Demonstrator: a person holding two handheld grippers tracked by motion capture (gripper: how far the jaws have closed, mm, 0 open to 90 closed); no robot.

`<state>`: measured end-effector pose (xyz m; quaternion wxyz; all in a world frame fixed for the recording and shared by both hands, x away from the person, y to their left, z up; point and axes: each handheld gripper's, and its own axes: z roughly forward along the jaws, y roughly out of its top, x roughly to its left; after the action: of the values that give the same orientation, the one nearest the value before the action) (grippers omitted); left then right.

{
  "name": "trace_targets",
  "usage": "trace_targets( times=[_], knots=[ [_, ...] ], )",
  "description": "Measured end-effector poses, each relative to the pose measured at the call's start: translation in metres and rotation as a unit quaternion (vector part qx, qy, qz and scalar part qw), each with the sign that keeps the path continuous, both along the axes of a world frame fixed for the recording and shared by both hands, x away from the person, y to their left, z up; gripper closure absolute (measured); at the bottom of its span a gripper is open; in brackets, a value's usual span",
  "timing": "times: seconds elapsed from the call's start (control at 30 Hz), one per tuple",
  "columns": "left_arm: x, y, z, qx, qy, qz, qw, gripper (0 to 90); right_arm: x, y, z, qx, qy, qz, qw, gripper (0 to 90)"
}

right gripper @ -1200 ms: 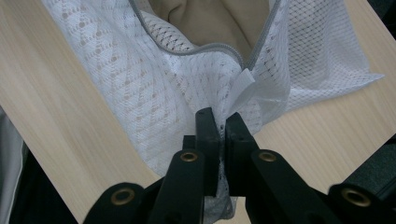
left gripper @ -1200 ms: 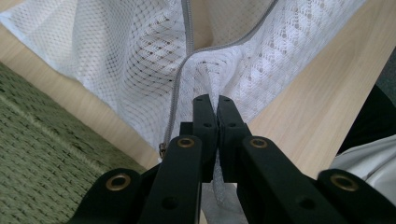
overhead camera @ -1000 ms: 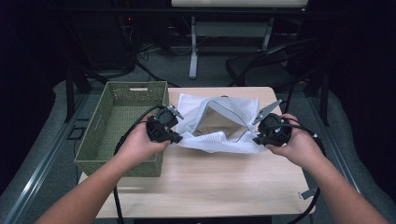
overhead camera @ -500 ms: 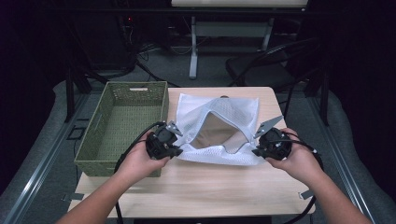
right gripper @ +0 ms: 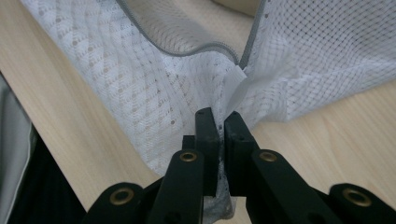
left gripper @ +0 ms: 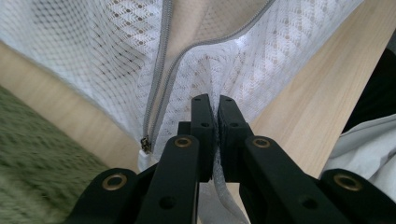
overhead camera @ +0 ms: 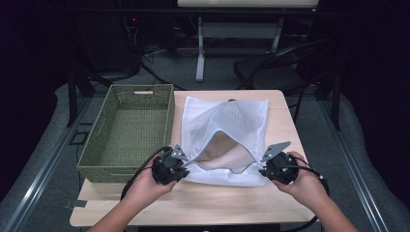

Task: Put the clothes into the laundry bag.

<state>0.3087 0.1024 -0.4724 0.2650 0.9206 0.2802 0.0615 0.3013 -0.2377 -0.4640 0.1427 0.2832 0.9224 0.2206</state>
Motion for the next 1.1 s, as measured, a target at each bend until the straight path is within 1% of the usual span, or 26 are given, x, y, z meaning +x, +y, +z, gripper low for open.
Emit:
trace_targets(
  times=[0.03,0.07,0.13,0.17,0.2,0.23,0.27,0.33,0.37,0.43,0.5,0.57,0.63,0.67,0.7,0.73,0.77,0.8,0.83,0.87,0.97,1.0,1.03,1.1],
  knots=[
    [-0.001,0.000,-0.005,-0.002,0.000,0.001,1.0000,86.5,-0.002,0.000,-0.005,0.008,0.002,-0.004,1.0000,86.7],
    [-0.003,0.000,-0.011,-0.002,0.000,0.002,1.0000,86.4,-0.002,-0.001,-0.008,0.003,0.002,-0.002,1.0000,86.6],
    [-0.005,0.000,-0.018,-0.001,-0.001,0.004,1.0000,86.2,-0.006,-0.001,-0.016,0.011,0.004,-0.007,0.9999,86.7],
    [-0.007,0.000,-0.023,0.001,0.002,0.004,1.0000,85.8,-0.008,0.000,-0.020,0.009,0.003,-0.008,0.9999,86.6],
    [-0.009,0.000,-0.027,0.003,-0.001,0.004,1.0000,85.7,-0.010,0.000,-0.024,0.011,0.002,-0.011,0.9999,86.6],
    [-0.011,0.000,-0.031,0.007,-0.001,0.004,1.0000,85.6,-0.011,0.000,-0.027,0.004,0.001,-0.011,0.9999,86.6],
    [-0.012,0.000,-0.036,0.007,0.000,0.006,1.0000,85.3,-0.013,-0.001,-0.031,0.007,0.002,-0.011,0.9999,86.6],
    [-0.014,0.002,-0.042,0.002,0.004,0.009,1.0000,85.2,-0.016,-0.001,-0.039,0.015,0.000,-0.018,0.9997,86.5],
    [-0.015,0.003,-0.045,0.000,0.003,0.012,0.9999,85.2,-0.017,-0.002,-0.041,0.009,0.002,-0.019,0.9998,86.5],
    [-0.016,0.006,-0.050,-0.007,0.006,0.014,0.9999,85.0,-0.019,-0.004,-0.047,0.012,0.002,-0.022,0.9997,86.4],
    [-0.018,0.007,-0.054,-0.013,0.006,0.017,0.9998,84.9,-0.022,-0.005,-0.052,0.012,0.003,-0.029,0.9995,86.2],
    [-0.020,0.009,-0.058,-0.010,0.004,0.021,0.9997,84.5,-0.024,-0.005,-0.057,0.023,0.002,-0.035,0.9991,86.0],
    [-0.021,0.009,-0.062,-0.003,0.005,0.023,0.9997,83.7,-0.027,-0.005,-0.060,0.023,0.004,-0.040,0.9989,85.5],
    [-0.022,0.009,-0.065,0.005,0.004,0.025,0.9997,83.5,-0.028,-0.005,-0.064,0.030,0.003,-0.043,0.9986,85.4],
    [-0.023,0.010,-0.067,0.004,0.009,0.022,0.9997,83.5,-0.029,-0.005,-0.068,0.026,0.004,-0.044,0.9987,85.4],
    [-0.023,0.010,-0.068,0.005,0.010,0.022,0.9997,83.5,-0.029,-0.005,-0.070,0.018,0.007,-0.043,0.9989,85.3],
    [-0.024,0.010,-0.070,0.008,0.013,0.022,0.9996,83.4,-0.030,-0.005,-0.072,0.017,0.008,-0.046,0.9988,85.1],
    [-0.024,0.010,-0.071,0.009,0.012,0.022,0.9996,83.3,-0.031,-0.005,-0.075,0.011,0.010,-0.045,0.9989,84.9],
    [-0.024,0.010,-0.072,0.011,0.012,0.022,0.9996,83.1,-0.031,-0.004,-0.078,0.017,0.010,-0.047,0.9987,84.8],
    [-0.024,0.010,-0.073,0.012,0.015,0.022,0.9996,82.9,-0.032,-0.005,-0.079,0.012,0.013,-0.045,0.9988,84.6],
    [-0.024,0.009,-0.078,0.016,0.021,0.021,0.9994,82.3,-0.032,-0.006,-0.082,0.014,0.021,-0.048,0.9985,84.1],
    [-0.024,0.009,-0.079,0.018,0.024,0.021,0.9993,82.0,-0.032,-0.007,-0.084,0.021,0.018,-0.052,0.9983,84.0],
    [-0.024,0.008,-0.081,0.021,0.025,0.020,0.9993,81.6,-0.032,-0.008,-0.084,0.016,0.021,-0.050,0.9984,83.6],
    [-0.025,0.007,-0.084,0.025,0.028,0.020,0.9991,80.2,-0.031,-0.010,-0.086,0.018,0.024,-0.055,0.9980,82.9]
  ],
)
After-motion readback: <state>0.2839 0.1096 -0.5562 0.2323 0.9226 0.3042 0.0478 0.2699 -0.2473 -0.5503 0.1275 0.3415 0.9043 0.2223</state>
